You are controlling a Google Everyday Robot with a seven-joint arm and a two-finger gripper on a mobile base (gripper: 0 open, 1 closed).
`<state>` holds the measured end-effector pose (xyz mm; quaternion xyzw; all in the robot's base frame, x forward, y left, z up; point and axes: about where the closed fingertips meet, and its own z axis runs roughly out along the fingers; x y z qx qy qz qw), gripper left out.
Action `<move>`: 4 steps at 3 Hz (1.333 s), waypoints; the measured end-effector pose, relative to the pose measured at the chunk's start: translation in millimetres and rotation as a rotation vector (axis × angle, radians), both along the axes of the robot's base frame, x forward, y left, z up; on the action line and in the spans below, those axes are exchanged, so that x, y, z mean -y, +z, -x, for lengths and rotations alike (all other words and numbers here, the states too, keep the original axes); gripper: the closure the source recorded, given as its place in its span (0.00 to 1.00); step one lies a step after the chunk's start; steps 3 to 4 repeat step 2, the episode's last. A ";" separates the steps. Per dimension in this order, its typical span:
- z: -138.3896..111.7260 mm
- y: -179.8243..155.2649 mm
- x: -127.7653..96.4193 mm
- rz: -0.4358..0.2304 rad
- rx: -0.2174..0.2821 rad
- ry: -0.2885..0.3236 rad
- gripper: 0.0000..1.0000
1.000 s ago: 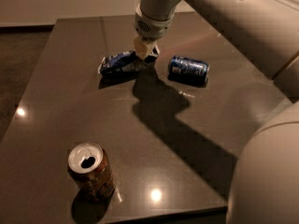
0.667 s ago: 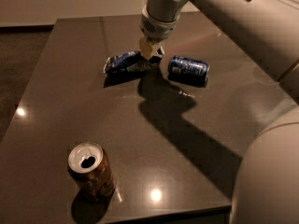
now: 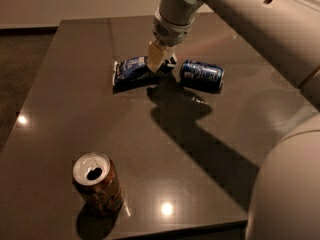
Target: Move blue chip bag near pepsi can
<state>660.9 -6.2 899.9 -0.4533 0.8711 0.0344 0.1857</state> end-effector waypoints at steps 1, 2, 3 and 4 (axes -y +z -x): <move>-0.1 -1.6 -0.8 0.001 -0.002 0.001 0.00; -0.1 -1.6 -0.9 0.001 -0.002 0.001 0.00; -0.1 -1.6 -0.9 0.001 -0.002 0.001 0.00; -0.1 -1.6 -0.9 0.001 -0.002 0.001 0.00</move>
Offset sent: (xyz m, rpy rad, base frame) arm 0.0001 0.0007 -0.0013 -0.0006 0.0015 0.0011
